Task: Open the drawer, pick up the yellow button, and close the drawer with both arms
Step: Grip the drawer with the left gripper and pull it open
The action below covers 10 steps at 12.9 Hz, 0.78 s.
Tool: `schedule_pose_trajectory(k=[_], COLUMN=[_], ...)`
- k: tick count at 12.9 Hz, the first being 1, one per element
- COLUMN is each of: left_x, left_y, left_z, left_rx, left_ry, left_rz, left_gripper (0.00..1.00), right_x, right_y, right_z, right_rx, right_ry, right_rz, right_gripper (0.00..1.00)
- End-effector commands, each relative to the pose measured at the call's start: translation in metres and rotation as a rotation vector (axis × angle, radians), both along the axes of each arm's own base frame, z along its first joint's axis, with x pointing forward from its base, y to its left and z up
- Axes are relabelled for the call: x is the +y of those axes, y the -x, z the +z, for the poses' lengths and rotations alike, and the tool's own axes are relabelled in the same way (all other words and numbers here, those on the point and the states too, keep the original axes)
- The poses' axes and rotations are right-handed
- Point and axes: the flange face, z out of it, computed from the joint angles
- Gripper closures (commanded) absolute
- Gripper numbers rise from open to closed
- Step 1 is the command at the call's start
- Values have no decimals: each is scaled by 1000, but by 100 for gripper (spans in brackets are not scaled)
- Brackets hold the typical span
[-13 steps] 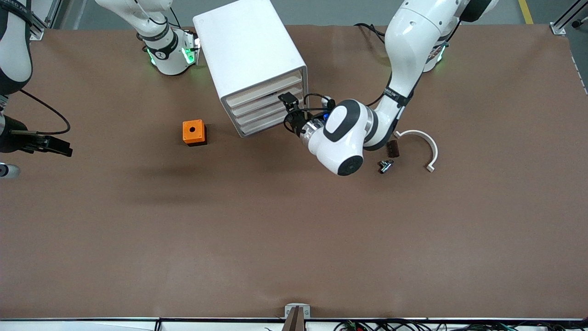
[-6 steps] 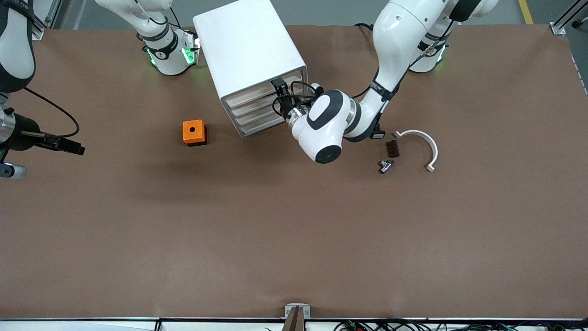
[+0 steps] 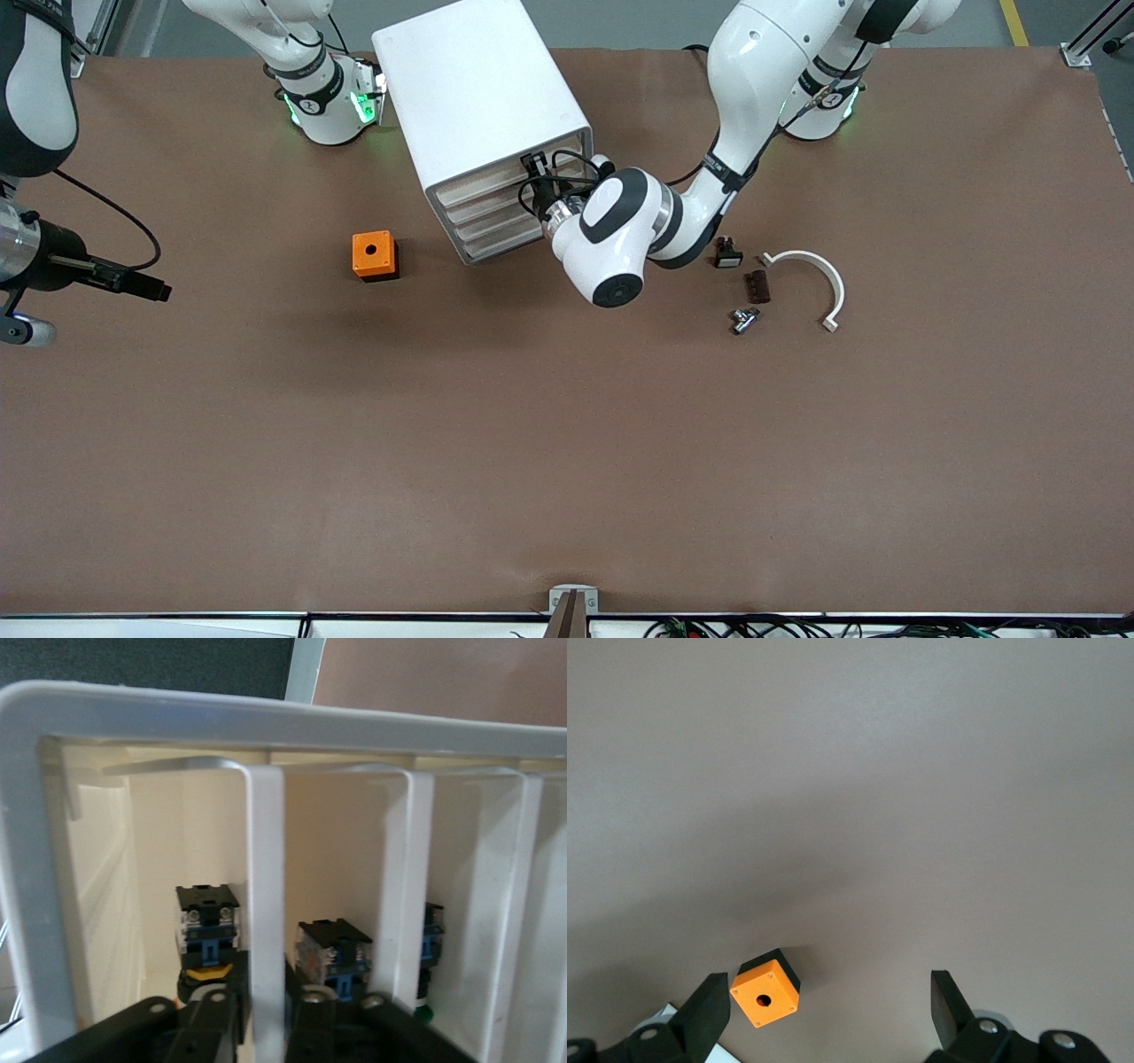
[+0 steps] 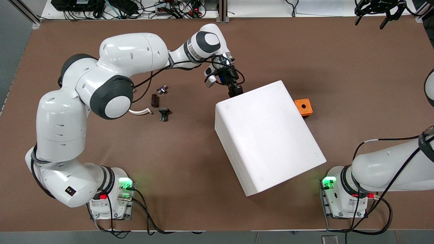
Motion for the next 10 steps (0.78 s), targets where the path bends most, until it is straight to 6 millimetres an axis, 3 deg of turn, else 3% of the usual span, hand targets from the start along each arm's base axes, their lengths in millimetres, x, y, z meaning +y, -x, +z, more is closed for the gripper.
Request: schedule_pose_trajectory(k=[1,2,5,7,9,10], left_x=[5,10,50,82,101,109], left_y=[-10,-16,-69,-108,-129,-139], left_z=[4,1,8,17,18,18], left_rx=[-4,-11,-53,-69,-78,-83], left_ry=[-8,-12,-21,-6,2,7], left_rz=[19,24,115,191,234,250], left_gripper=[100,100,100,100,100,100], right_x=[10,13,17,33,65,93], right_y=[2,2,2,3,3,4], right_z=[6,4,3,3,3,4], right_rx=[2,5,7,9,9,1], right_ry=[-6,-6,-1,6,20,31], right_rz=[-27,-25,-47,-59,-90,-114], right_gripper=[0,0,0,0,0,0])
